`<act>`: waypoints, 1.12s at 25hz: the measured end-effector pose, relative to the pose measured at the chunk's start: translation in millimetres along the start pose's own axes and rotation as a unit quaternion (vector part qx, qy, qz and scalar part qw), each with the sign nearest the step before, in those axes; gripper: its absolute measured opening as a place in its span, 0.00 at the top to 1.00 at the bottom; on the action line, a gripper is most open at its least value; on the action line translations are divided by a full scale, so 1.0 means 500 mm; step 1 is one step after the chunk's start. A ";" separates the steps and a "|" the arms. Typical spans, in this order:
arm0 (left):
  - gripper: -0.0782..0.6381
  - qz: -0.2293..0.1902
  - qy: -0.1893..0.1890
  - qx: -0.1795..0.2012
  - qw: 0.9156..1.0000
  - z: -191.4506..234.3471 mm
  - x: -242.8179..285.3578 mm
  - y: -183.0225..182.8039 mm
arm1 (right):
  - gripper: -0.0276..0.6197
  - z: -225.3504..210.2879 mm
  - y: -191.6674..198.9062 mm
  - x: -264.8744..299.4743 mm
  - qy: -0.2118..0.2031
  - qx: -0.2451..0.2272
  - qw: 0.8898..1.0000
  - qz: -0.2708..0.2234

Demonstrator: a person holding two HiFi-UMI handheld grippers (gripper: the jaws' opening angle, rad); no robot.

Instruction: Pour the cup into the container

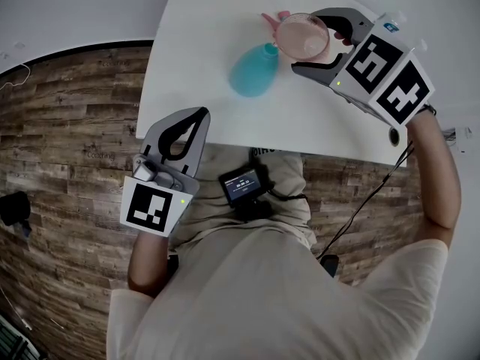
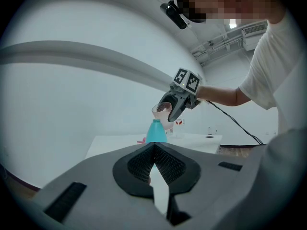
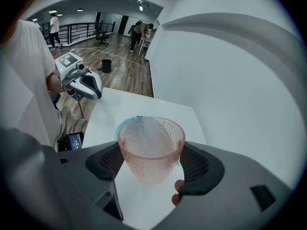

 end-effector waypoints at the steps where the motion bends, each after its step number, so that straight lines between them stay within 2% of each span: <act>1: 0.88 0.000 0.000 0.000 1.000 0.000 0.000 0.000 | 0.39 0.001 0.000 -0.001 0.000 -0.001 1.000 0.001; 28: 0.88 -0.002 0.001 0.000 1.000 0.001 0.001 0.000 | 0.39 -0.004 -0.003 0.003 0.012 -0.022 0.999 0.029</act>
Point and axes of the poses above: the fingertips, and each gripper's own axes: x forward along the fingers, z to its left, y out of its underside, the point moved 5 cm from there along -x, backward along the fingers, and after that the axes turned 8 degrees about -y, right-handed, at the moved point
